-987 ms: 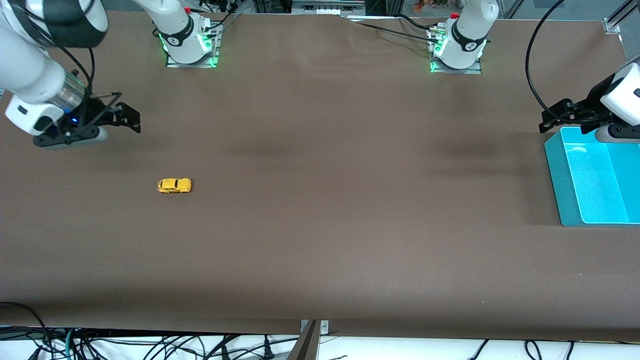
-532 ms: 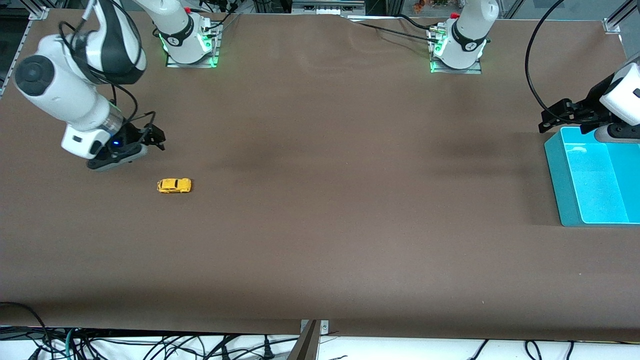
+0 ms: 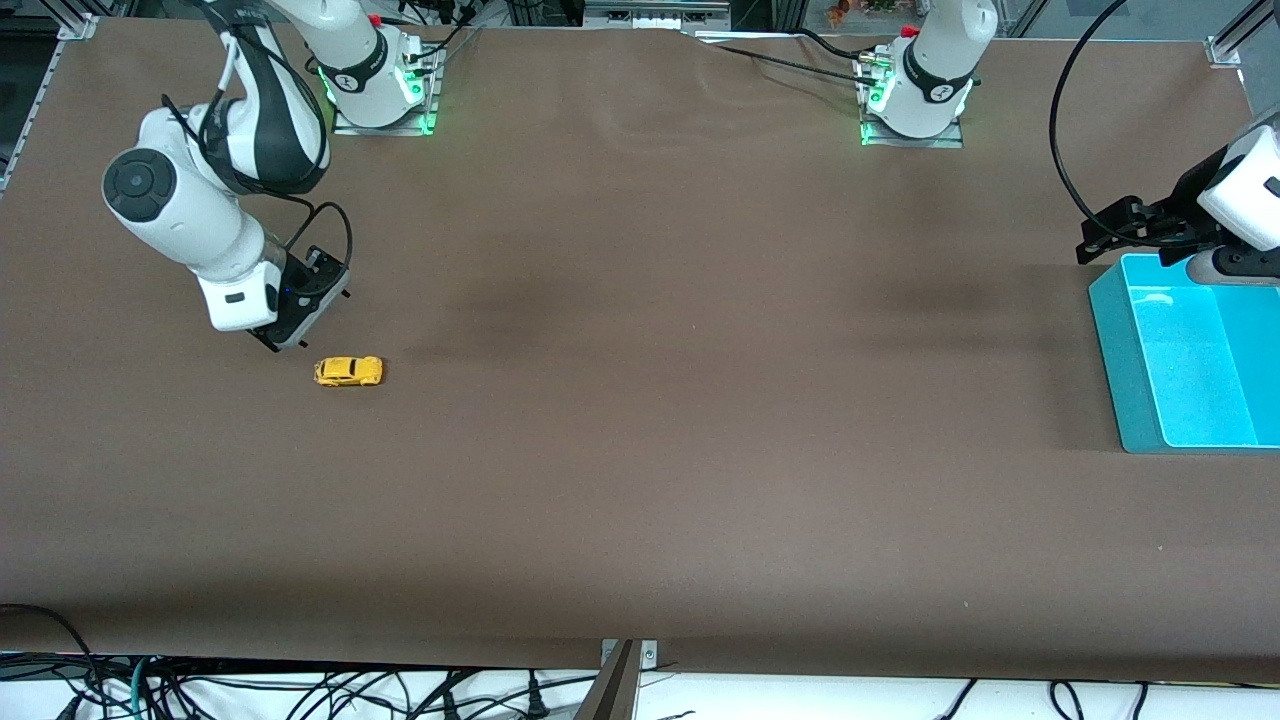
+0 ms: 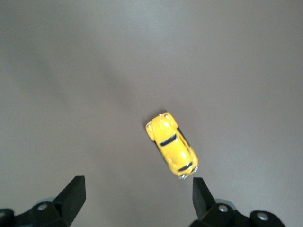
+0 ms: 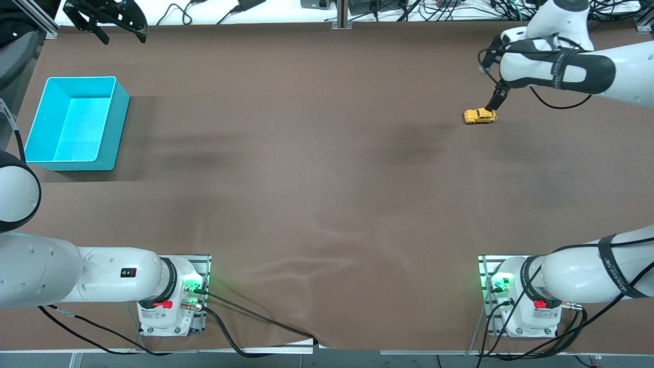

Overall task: Wind and store yellow beetle car
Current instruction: 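Move the right gripper over the yellow beetle car, then lower the right gripper and close it on the yellow car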

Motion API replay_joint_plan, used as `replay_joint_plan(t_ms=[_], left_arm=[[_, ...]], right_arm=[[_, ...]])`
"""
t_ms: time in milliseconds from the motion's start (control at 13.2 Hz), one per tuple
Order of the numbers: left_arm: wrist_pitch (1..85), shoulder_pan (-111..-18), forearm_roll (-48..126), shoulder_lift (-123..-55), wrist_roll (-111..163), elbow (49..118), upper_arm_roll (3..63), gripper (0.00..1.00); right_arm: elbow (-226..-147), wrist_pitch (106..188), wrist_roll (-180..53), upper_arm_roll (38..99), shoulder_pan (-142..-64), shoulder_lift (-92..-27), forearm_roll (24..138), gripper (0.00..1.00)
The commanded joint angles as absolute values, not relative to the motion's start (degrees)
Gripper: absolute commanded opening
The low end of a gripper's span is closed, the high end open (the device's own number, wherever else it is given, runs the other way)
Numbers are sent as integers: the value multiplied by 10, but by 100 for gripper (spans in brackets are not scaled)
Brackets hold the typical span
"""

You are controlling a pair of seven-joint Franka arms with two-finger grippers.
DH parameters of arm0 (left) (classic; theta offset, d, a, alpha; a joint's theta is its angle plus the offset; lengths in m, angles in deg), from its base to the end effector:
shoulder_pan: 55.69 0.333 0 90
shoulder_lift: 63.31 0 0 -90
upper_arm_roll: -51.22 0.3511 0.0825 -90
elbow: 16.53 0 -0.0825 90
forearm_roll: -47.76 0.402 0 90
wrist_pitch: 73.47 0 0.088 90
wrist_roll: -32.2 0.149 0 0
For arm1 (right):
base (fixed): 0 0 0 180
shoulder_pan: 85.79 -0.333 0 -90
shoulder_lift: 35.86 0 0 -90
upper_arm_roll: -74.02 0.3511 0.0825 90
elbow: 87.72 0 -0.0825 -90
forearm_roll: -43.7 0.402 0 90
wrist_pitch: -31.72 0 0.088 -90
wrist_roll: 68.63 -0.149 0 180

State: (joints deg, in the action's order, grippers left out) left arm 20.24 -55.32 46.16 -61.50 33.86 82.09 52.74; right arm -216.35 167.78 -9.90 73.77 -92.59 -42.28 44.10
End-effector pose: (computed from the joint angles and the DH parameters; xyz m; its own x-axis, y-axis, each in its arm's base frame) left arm 0.5600 0.0147 0.5673 0.9986 0.0057 -0.0533 0.0073 -0.9995 0.0301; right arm 0.5506 0.0635 0.2990 0.4226 0.9062 0.0129 0.9062 -0.4227 0.0128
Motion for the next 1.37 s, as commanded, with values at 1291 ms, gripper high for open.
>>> replay_joint_plan(t_ms=[1291], left_arm=[[183, -558, 474, -615, 338, 806, 524, 100]], right_arm=[[-2153, 1849, 370, 742, -872, -597, 597, 91]])
